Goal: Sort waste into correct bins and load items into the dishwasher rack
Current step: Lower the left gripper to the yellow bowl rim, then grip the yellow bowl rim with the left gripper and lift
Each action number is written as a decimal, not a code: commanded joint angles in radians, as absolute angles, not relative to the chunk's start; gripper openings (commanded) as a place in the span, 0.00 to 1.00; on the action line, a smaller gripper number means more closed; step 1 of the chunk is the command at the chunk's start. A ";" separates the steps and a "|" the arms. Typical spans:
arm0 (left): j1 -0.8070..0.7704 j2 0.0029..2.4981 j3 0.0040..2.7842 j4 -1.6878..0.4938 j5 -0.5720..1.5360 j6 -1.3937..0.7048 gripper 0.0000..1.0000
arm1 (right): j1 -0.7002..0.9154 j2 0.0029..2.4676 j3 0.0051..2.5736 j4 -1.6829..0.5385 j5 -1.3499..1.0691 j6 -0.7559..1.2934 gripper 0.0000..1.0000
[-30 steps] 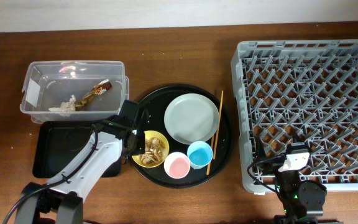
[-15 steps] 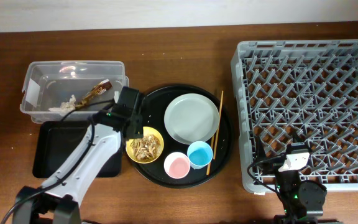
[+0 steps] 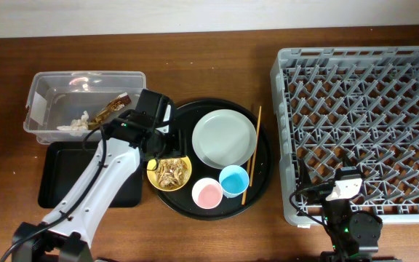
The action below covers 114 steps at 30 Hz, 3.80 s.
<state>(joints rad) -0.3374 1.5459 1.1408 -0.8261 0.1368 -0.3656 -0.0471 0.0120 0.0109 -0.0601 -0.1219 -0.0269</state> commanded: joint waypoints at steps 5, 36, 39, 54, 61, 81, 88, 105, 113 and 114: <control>-0.497 1.537 1.155 -0.797 -0.021 -0.546 0.22 | -0.052 0.007 0.006 -0.064 -0.123 -0.026 0.99; -0.652 1.755 1.143 -0.782 -0.158 -0.667 0.32 | -0.052 0.007 0.006 -0.064 -0.123 -0.026 0.98; -0.652 1.766 1.143 -0.779 -0.172 -0.666 0.31 | -0.052 0.007 0.006 -0.064 -0.123 -0.026 0.98; -0.652 1.768 1.143 -0.794 -0.214 -0.666 0.31 | -0.052 0.007 0.006 -0.064 -0.123 -0.026 0.98; -0.652 1.768 1.143 -0.806 -0.213 -0.666 0.30 | -0.052 0.007 0.006 -0.064 -0.123 -0.026 0.98; -0.652 1.768 1.143 -0.797 -0.236 -0.666 0.22 | -0.052 0.007 0.006 -0.064 -0.123 -0.026 0.98; -0.652 1.768 1.143 -0.797 -0.237 -0.666 0.20 | -0.052 0.007 0.006 -0.064 -0.123 -0.026 0.98; -0.652 1.770 1.114 -0.764 -0.236 -0.666 0.19 | -0.052 0.007 0.006 -0.064 -0.123 -0.026 0.98; -0.652 1.770 1.091 -0.758 -0.237 -0.666 0.14 | -0.052 0.007 0.006 -0.064 -0.123 -0.026 0.98; -0.652 1.770 1.091 -0.754 -0.237 -0.666 0.14 | -0.052 0.007 0.006 -0.064 -0.123 -0.026 0.98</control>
